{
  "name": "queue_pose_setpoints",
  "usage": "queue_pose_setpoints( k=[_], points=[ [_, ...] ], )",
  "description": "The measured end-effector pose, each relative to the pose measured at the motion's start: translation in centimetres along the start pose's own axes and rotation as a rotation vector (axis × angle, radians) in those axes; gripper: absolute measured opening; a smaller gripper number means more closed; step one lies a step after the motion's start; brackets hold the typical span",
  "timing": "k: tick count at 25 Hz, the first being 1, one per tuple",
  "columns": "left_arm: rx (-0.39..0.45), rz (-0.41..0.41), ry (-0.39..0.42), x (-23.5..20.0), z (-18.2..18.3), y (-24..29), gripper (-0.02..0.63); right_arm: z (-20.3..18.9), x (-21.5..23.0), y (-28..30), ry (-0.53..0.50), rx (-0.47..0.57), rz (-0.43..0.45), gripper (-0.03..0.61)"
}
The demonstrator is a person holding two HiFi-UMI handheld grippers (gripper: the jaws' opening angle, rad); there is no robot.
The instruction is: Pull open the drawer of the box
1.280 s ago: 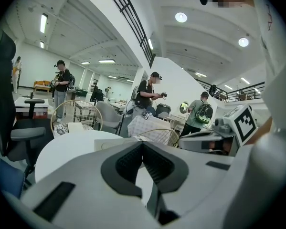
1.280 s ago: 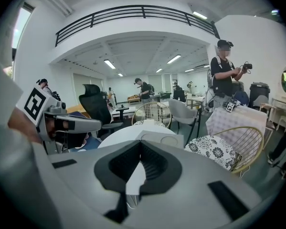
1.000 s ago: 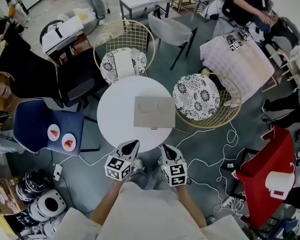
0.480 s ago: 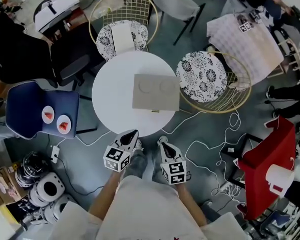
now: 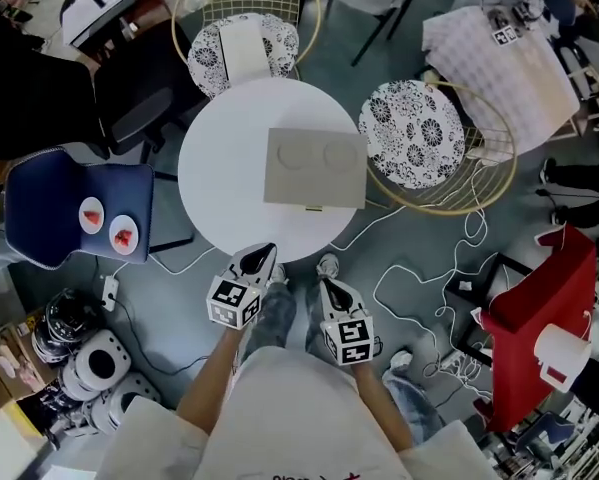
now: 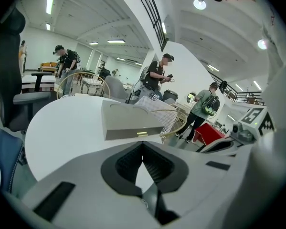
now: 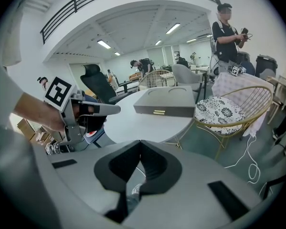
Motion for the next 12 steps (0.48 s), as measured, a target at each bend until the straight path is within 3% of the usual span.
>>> queue_pose_setpoints(
  k=[12],
  points=[
    [-0.018, 0.025, 0.089, -6.2, 3.0, 6.0, 0.011, 0.1, 1.1, 0.5, 0.018, -0.011, -0.019, 0.015]
  ],
)
Point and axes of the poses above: the fingertips, and each gripper's own axes: y forward along the fingers, x to its right, z out of its top, the point moved 6 cm from there along -y, backward along the fingers, and after that the axes turned 7 degrees about y, right-handed, at the moved point
